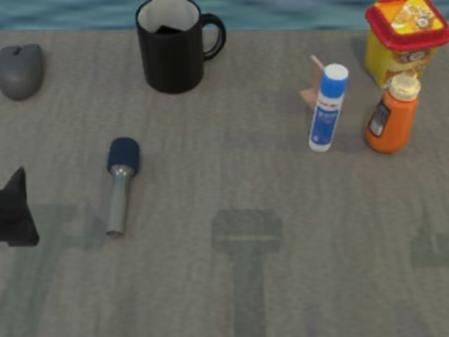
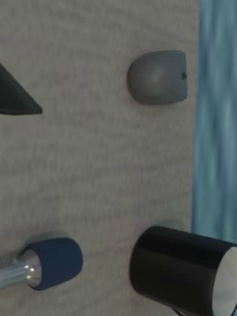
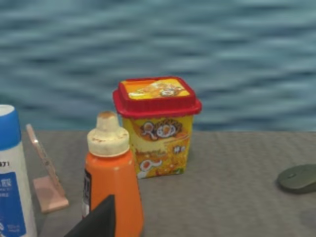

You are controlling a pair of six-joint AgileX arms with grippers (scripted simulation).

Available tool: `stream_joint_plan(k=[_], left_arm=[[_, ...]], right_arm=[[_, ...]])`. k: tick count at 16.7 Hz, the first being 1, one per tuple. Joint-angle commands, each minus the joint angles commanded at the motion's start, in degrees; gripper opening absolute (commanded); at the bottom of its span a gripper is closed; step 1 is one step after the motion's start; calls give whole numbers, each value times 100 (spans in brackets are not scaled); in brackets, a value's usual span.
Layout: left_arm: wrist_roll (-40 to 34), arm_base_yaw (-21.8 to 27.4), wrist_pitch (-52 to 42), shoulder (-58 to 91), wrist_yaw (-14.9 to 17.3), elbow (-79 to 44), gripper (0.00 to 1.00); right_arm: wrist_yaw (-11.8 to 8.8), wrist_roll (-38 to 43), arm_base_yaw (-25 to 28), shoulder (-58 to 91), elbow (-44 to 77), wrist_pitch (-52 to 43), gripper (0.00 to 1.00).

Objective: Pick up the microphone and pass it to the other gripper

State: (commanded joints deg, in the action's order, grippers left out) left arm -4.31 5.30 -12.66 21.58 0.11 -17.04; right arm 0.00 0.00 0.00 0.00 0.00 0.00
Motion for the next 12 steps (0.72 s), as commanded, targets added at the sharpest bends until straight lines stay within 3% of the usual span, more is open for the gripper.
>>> stream_joint_plan(k=[12], left_arm=[[-1093,1164,-3294,6519,-170,-4360,100]], right_arm=[[0,0,0,0,0,0,100]])
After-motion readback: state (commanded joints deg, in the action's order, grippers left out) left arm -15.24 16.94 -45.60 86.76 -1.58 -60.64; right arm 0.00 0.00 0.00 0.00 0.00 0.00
